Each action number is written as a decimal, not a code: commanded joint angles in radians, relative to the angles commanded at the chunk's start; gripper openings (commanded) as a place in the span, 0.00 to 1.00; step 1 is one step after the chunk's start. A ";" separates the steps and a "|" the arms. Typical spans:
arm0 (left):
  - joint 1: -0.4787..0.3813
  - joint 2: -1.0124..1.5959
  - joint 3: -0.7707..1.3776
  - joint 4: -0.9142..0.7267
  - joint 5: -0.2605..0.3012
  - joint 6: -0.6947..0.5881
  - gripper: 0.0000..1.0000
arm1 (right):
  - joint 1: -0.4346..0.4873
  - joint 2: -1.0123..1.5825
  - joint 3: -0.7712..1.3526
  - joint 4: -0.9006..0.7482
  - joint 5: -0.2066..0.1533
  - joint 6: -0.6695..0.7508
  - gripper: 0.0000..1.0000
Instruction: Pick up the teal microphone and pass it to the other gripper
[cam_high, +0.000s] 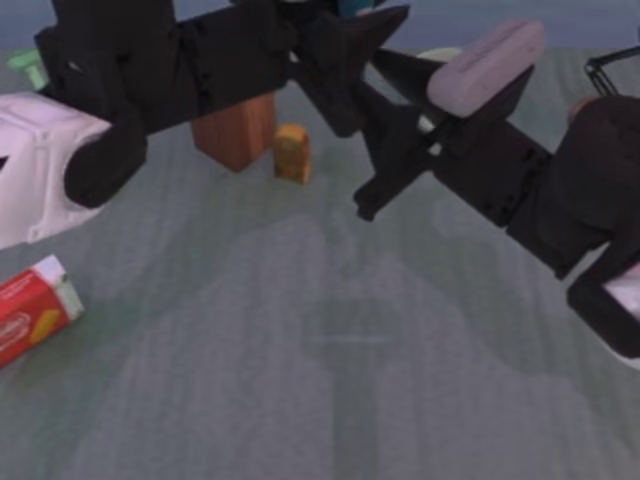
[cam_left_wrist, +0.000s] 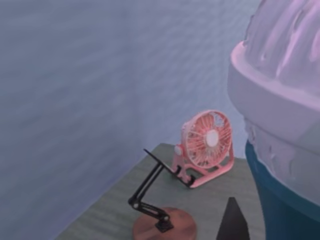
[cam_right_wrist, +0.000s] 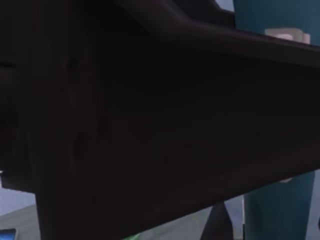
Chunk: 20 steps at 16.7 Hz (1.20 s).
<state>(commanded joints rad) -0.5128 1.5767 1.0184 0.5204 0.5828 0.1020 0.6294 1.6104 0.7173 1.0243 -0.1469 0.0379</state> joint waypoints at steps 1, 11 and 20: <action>0.000 0.000 0.000 0.000 0.000 0.000 0.00 | 0.000 0.000 0.000 0.000 0.000 0.000 0.68; 0.000 0.000 0.000 0.000 0.000 0.000 0.00 | 0.000 0.000 0.000 0.000 0.000 0.000 1.00; 0.094 -0.049 -0.039 -0.008 0.079 0.006 0.00 | -0.024 -0.141 -0.161 0.006 -0.023 0.001 1.00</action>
<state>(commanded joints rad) -0.4191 1.5279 0.9791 0.5128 0.6619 0.1085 0.6056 1.4695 0.5564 1.0299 -0.1695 0.0387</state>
